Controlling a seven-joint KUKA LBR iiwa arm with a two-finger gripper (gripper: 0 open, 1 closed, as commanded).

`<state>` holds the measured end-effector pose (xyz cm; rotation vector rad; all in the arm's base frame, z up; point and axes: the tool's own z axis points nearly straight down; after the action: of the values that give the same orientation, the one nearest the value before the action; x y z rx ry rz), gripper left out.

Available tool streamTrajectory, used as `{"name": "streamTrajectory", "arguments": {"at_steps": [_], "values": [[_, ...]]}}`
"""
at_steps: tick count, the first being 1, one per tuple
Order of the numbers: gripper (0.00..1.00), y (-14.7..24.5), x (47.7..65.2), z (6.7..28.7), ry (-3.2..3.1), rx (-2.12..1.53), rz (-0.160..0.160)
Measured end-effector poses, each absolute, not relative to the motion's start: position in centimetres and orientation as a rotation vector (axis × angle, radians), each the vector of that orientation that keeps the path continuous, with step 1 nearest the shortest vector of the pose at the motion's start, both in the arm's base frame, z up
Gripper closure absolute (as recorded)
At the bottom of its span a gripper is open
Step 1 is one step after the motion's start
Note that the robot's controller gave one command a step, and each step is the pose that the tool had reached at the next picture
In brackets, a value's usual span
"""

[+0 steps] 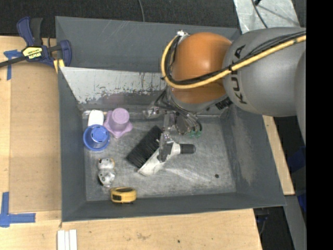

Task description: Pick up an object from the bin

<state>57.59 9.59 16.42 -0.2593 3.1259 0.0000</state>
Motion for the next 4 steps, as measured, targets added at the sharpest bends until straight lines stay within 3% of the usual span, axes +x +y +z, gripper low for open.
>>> {"name": "streamTrajectory", "arguments": {"at_steps": [2, 3, 4], "values": [[0.0, 10.0, 58.3, 13.0, 2.999, -0.926, -0.001], [0.0, 10.0, 58.4, 8.8, 2.823, -1.378, -0.001], [1.0, 8.9, 58.9, 7.4, 2.825, -1.359, 0.002]]}}
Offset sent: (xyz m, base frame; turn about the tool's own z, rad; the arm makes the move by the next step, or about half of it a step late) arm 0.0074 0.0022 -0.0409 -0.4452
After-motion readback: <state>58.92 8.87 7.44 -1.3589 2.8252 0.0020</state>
